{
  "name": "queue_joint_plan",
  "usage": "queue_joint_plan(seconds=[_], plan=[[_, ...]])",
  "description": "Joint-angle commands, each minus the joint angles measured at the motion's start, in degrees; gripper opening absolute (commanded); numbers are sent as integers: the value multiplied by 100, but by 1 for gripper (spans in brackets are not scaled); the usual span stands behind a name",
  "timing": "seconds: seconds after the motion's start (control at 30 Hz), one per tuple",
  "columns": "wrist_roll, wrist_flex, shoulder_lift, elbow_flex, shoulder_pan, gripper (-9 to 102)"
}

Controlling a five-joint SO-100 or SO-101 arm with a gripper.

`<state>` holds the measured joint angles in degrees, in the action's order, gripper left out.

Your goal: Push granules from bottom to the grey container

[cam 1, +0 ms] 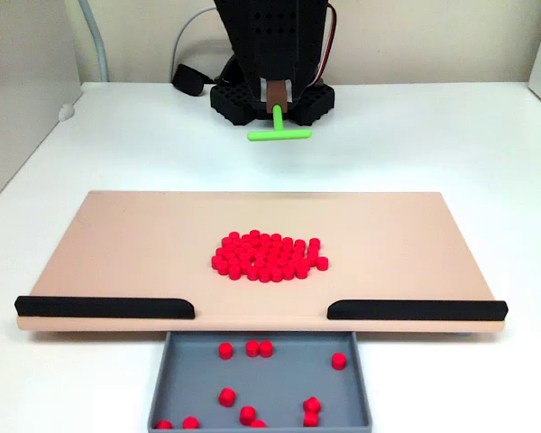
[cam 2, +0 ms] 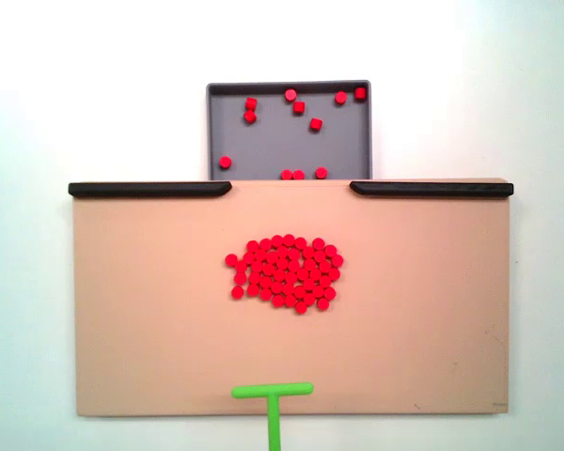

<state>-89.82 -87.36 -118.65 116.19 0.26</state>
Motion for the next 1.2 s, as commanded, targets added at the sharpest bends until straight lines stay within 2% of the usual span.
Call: queue_joint_plan(seconds=[0.0,1.17], plan=[[-9,26,-97,-158,9,0],[-281,26,149,-149,53,0]])
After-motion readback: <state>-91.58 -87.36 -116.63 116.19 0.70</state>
